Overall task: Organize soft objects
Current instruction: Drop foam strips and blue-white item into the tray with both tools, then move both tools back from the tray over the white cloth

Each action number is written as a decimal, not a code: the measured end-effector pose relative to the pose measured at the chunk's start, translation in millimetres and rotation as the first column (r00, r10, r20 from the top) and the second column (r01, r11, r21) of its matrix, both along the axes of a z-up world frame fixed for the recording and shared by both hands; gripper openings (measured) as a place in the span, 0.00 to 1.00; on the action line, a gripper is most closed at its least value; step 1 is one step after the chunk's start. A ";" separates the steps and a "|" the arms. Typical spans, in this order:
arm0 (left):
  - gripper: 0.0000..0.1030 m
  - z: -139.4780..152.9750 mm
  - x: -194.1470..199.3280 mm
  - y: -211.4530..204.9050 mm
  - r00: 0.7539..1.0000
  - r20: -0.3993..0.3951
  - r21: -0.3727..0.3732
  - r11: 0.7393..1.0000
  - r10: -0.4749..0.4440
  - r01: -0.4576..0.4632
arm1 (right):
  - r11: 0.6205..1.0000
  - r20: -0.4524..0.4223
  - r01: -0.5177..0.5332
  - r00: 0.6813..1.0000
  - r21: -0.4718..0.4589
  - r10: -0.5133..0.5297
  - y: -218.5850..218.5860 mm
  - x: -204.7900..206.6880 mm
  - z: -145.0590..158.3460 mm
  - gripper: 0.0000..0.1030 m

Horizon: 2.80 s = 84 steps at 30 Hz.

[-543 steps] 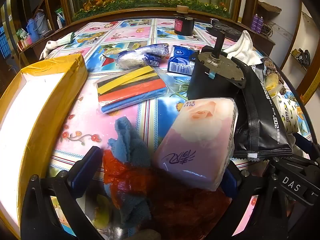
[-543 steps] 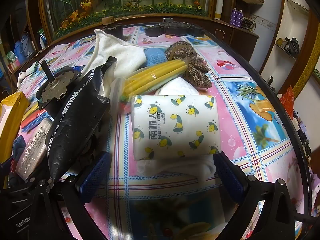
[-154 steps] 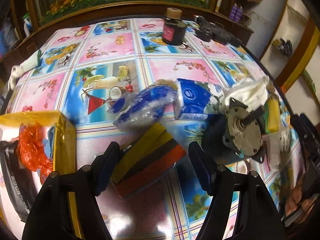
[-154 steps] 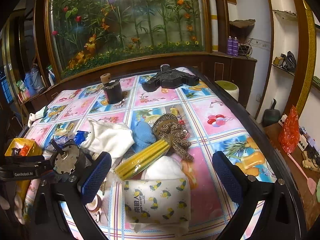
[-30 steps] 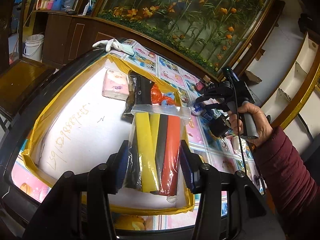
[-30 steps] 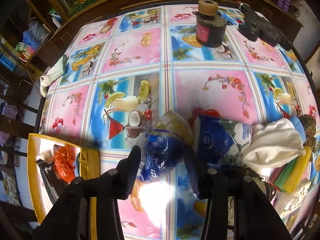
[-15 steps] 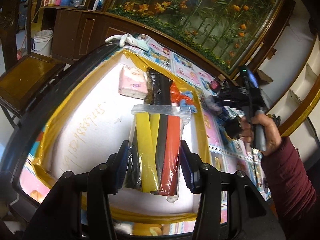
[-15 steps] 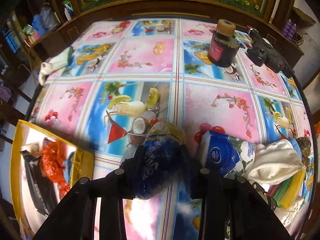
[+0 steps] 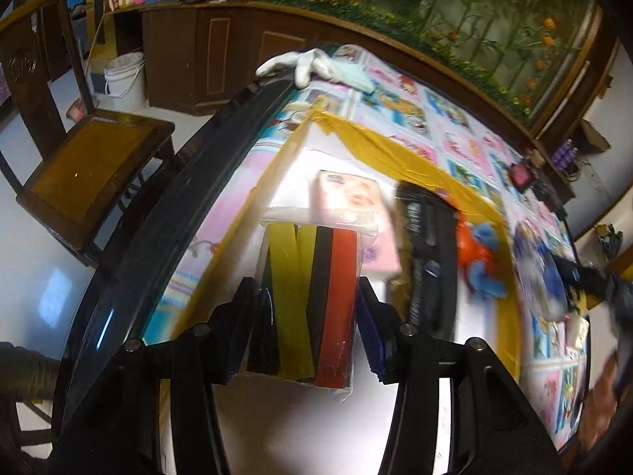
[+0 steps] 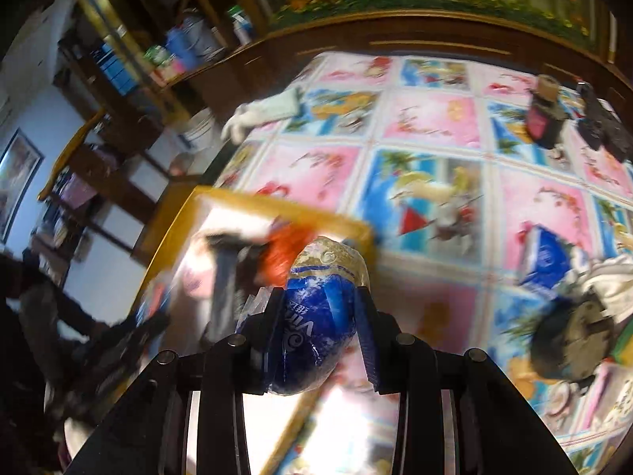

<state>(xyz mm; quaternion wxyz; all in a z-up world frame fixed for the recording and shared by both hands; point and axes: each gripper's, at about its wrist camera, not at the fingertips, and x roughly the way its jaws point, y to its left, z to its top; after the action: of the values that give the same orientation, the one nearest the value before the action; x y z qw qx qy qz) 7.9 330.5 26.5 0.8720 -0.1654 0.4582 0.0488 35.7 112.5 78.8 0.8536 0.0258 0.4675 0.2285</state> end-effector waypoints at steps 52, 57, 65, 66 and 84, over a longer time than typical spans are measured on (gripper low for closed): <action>0.58 96.8 -173.0 -105.4 0.948 0.313 -0.030 0.998 0.062 -0.056 | 0.997 0.417 0.081 0.905 0.016 -0.080 -136.1 -235.7 10.7 0.90; 0.62 96.9 -179.9 -82.3 0.939 0.315 -0.053 0.990 0.139 -0.129 | 0.999 0.432 -0.023 0.902 0.037 0.005 -114.7 -250.5 15.8 0.94; 0.62 80.6 -154.9 -144.6 0.959 0.269 -0.099 0.988 -0.088 0.119 | 0.993 0.439 0.111 0.890 0.046 -0.120 -161.8 -237.1 27.8 0.94; 0.62 78.7 -152.8 -152.6 0.958 0.265 -0.104 0.984 -0.110 0.142 | 0.987 0.434 0.153 0.886 0.051 -0.160 -178.7 -231.4 32.3 0.94; 0.62 53.8 -144.8 -195.2 0.940 0.209 -0.113 0.948 -0.269 0.297 | 0.892 0.218 0.418 0.867 0.171 -0.448 -267.2 -99.1 31.9 0.88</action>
<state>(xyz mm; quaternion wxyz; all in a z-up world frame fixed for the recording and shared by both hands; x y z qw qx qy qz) -137.0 135.3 80.4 0.8958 -0.1634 0.3936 -0.1263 -63.4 -154.7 110.7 0.9321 0.1512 0.3236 0.0597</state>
